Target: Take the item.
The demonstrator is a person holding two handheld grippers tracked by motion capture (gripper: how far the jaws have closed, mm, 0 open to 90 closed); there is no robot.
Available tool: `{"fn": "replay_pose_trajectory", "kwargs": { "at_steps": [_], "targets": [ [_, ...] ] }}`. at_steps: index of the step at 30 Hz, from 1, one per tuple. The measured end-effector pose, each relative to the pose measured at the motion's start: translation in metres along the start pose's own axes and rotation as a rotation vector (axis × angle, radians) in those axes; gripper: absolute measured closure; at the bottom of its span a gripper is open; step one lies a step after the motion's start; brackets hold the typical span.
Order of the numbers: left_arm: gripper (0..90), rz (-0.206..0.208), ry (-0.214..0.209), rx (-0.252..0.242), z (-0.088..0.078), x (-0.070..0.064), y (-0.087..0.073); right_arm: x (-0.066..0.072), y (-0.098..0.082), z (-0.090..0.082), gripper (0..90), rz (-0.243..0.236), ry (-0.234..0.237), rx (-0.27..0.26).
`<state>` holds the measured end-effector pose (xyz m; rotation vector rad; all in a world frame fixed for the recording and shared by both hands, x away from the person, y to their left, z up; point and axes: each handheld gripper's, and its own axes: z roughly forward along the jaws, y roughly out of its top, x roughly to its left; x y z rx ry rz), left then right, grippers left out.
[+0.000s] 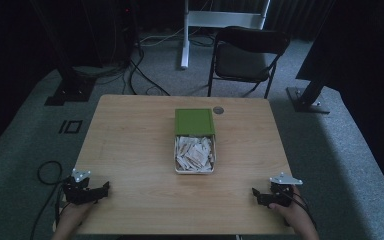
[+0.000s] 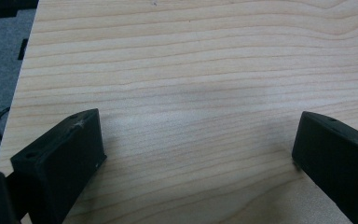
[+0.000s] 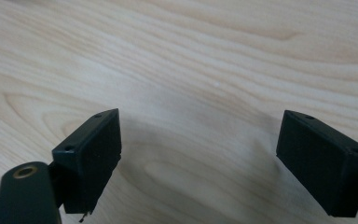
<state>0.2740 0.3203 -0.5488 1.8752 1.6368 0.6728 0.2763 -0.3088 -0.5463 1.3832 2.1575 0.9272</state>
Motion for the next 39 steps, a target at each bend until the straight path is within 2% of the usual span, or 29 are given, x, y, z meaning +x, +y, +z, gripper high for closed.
{"fn": "replay_pose_trajectory", "kwargs": {
  "at_steps": [11, 18, 32, 39],
  "targets": [
    [2.8, 0.000, 0.000, 0.000, 0.000, 0.000, 0.000, 0.008, 0.021, -0.006, 13.7, -0.021, 0.013, -0.028],
    [2.8, -0.001, 0.000, -0.001, 0.000, 0.000, 0.000, 0.019, 0.041, -0.014, 13.7, -0.046, 0.041, -0.070],
    [2.8, 0.000, 0.000, 0.000, 0.000, 0.000, 0.000, 0.030, 0.064, -0.014, 13.9, -0.050, 0.067, -0.101],
    [2.8, -0.004, 0.000, -0.003, 0.000, 0.000, 0.000, 0.041, 0.083, -0.014, 14.4, -0.083, 0.087, -0.119]
  ]
}}
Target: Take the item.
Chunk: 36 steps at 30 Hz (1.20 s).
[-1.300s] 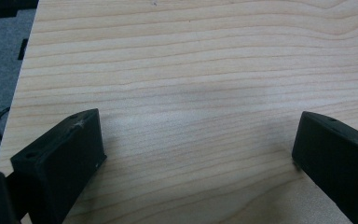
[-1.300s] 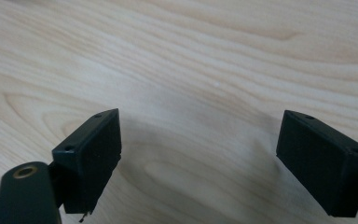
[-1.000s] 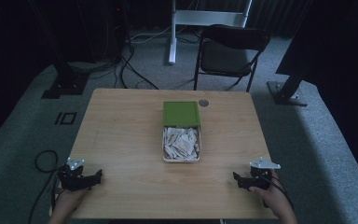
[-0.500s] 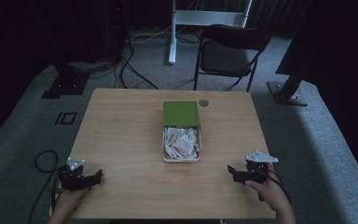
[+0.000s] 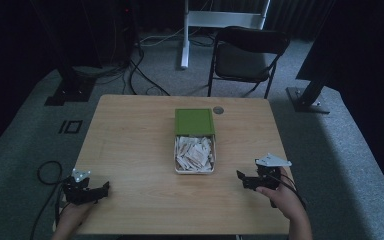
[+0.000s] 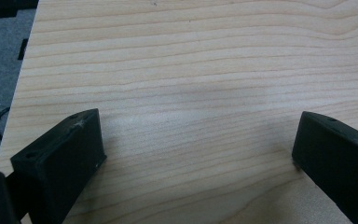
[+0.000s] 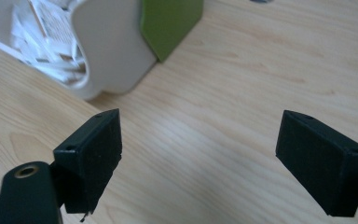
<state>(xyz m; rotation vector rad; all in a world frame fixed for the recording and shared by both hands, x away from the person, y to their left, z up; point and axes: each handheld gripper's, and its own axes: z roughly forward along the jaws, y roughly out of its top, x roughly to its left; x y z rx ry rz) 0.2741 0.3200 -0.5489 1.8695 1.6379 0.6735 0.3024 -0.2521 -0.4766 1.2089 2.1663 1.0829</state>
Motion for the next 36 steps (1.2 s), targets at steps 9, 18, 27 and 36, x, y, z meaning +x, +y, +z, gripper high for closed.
{"fn": "replay_pose_trajectory", "kwargs": {
  "at_steps": [9, 18, 27, 36],
  "targets": [
    [2.8, 0.001, 0.000, 0.001, 0.000, 0.000, 0.000, 0.014, 0.027, 0.007, 14.5, -0.038, 0.028, -0.027],
    [2.8, 0.000, 0.000, 0.001, 0.000, 0.000, 0.000, 0.027, 0.046, 0.014, 14.5, -0.069, 0.063, -0.046],
    [2.8, 0.000, 0.000, 0.001, 0.000, 0.000, 0.000, 0.046, 0.063, 0.026, 15.7, -0.108, 0.100, -0.055],
    [2.8, 0.000, 0.000, 0.001, 0.000, 0.000, 0.000, 0.061, 0.073, 0.038, 16.0, -0.137, 0.132, -0.050]
  ]
}}
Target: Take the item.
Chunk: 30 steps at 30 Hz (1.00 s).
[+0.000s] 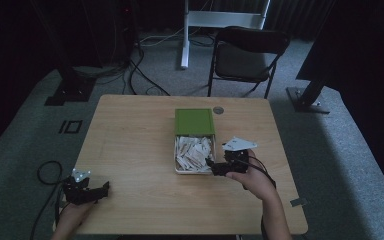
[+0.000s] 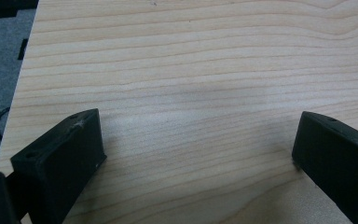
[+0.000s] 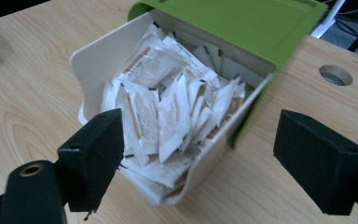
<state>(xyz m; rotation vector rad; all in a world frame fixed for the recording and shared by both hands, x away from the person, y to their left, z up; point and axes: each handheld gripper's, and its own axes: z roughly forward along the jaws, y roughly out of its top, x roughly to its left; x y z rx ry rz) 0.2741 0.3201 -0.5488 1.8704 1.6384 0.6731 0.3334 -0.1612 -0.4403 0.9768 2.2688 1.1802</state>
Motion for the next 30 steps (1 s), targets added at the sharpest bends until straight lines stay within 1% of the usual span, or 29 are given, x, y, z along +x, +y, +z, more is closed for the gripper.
{"fn": "replay_pose_trajectory", "kwargs": {
  "at_steps": [2, 4, 8, 10, 11, 12, 14, 15, 16, 18, 22, 23, 25, 26, 28, 29, 30],
  "targets": [
    [2.8, 0.000, 0.000, 0.000, 0.000, 0.000, 0.000, 0.001, 0.001, 0.001, 17.2, 0.002, 0.003, 0.000],
    [2.8, 0.000, 0.000, 0.000, 0.000, 0.000, 0.000, 0.005, 0.006, 0.007, 17.8, -0.004, 0.011, -0.004],
    [2.8, 0.000, 0.000, 0.000, 0.000, 0.000, 0.000, 0.008, 0.009, 0.014, 17.8, -0.013, 0.017, 0.005],
    [2.8, 0.000, 0.000, -0.001, 0.000, 0.000, 0.000, 0.012, 0.013, 0.021, 18.0, -0.016, 0.024, 0.008],
    [2.8, 0.000, 0.000, 0.000, 0.000, 0.000, 0.000, 0.012, 0.013, 0.021, 18.0, -0.016, 0.024, 0.008],
    [2.8, 0.000, 0.000, 0.000, 0.000, 0.000, 0.000, 0.015, 0.016, 0.025, 20.4, -0.013, 0.030, 0.006],
    [2.8, 0.000, 0.000, 0.000, 0.000, 0.000, 0.000, 0.018, 0.018, 0.030, 22.1, -0.015, 0.035, 0.013],
    [2.8, 0.002, 0.000, 0.001, 0.000, 0.000, 0.000, 0.018, 0.018, 0.030, 22.1, -0.015, 0.035, 0.013],
    [2.8, 0.003, 0.000, 0.001, 0.000, 0.000, 0.000, 0.021, 0.020, 0.034, 24.4, -0.021, 0.029, 0.019],
    [2.8, 0.005, 0.000, 0.002, 0.000, 0.000, 0.000, 0.024, 0.022, 0.039, 24.7, -0.017, 0.032, 0.020],
    [2.8, 0.003, 0.000, 0.002, 0.000, 0.000, 0.000, 0.026, 0.025, 0.045, 26.2, -0.014, 0.030, 0.020],
    [2.8, 0.003, 0.000, 0.002, 0.000, 0.000, 0.000, 0.027, 0.026, 0.049, 28.6, -0.009, 0.028, 0.017],
    [2.8, 0.001, 0.000, 0.000, 0.000, 0.000, 0.000, 0.028, 0.027, 0.051, 28.8, -0.004, 0.028, 0.016],
    [2.8, 0.002, 0.000, 0.001, 0.000, 0.000, 0.000, 0.030, 0.029, 0.055, 31.4, -0.003, 0.025, 0.018],
    [2.8, 0.000, 0.000, -0.001, 0.000, 0.000, 0.000, 0.031, 0.030, 0.057, 31.9, -0.003, 0.027, 0.018],
    [2.8, 0.000, 0.000, 0.000, 0.000, 0.000, 0.000, 0.033, 0.031, 0.061, 35.2, -0.003, 0.022, 0.020],
    [2.8, -0.001, 0.000, 0.001, 0.000, 0.000, 0.000, 0.033, 0.031, 0.061, 35.2, -0.003, 0.022, 0.020]
  ]
}}
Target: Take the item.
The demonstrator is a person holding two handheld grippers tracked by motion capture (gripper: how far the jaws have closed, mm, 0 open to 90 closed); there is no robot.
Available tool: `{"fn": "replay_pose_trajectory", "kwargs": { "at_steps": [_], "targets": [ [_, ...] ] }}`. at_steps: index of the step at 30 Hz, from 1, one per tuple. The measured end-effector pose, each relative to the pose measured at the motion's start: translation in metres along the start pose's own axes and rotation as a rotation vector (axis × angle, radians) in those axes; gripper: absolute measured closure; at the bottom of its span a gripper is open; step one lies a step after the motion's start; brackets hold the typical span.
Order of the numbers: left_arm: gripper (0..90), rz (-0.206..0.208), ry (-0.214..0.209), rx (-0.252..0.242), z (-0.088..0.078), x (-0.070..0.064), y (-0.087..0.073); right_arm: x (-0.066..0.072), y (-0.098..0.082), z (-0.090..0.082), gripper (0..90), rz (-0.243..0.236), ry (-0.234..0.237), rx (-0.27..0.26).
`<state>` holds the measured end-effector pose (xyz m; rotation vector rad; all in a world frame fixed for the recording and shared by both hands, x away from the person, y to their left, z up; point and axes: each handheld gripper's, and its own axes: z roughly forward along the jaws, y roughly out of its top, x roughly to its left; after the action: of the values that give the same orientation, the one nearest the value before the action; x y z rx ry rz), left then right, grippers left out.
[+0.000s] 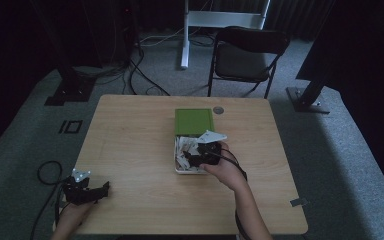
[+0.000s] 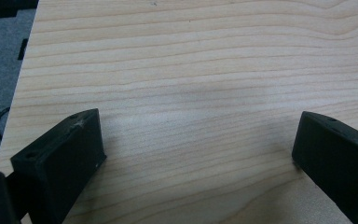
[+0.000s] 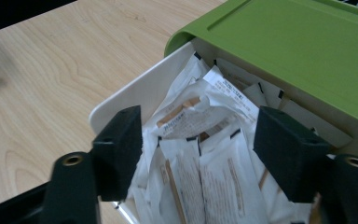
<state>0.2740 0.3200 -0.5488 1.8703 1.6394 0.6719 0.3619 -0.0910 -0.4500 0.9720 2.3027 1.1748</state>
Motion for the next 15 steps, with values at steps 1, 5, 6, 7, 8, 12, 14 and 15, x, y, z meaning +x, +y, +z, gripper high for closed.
{"fn": "replay_pose_trajectory", "kwargs": {
  "at_steps": [1, 5, 6, 7, 8, 12, 14, 15],
  "targets": [
    [2.8, -0.001, 0.000, -0.001, 0.000, 0.000, 0.000, 0.001, 0.001, 0.004, 35.5, 0.011, 0.001, 0.002],
    [2.8, 0.000, 0.000, -0.001, 0.000, 0.000, 0.000, 0.002, 0.003, 0.014, 37.3, 0.014, -0.018, 0.012],
    [2.8, 0.001, 0.000, -0.001, 0.000, 0.000, 0.000, 0.003, 0.003, 0.016, 37.5, 0.013, -0.021, 0.018],
    [2.8, 0.001, 0.000, -0.001, 0.000, 0.000, 0.000, 0.003, 0.003, 0.018, 38.8, 0.011, -0.029, 0.022],
    [2.8, 0.001, 0.000, 0.000, 0.000, 0.000, 0.000, 0.003, 0.003, 0.018, 38.8, 0.011, -0.029, 0.022],
    [2.8, 0.001, 0.000, -0.001, 0.000, 0.000, 0.000, 0.002, 0.001, 0.026, 42.9, 0.016, -0.046, 0.035],
    [2.8, 0.001, 0.000, -0.001, 0.000, 0.000, 0.000, 0.000, -0.001, 0.030, 45.2, 0.017, -0.047, 0.040],
    [2.8, 0.001, 0.000, -0.001, 0.000, 0.000, 0.000, 0.000, -0.001, 0.031, 45.4, 0.021, -0.046, 0.042]
  ]
}}
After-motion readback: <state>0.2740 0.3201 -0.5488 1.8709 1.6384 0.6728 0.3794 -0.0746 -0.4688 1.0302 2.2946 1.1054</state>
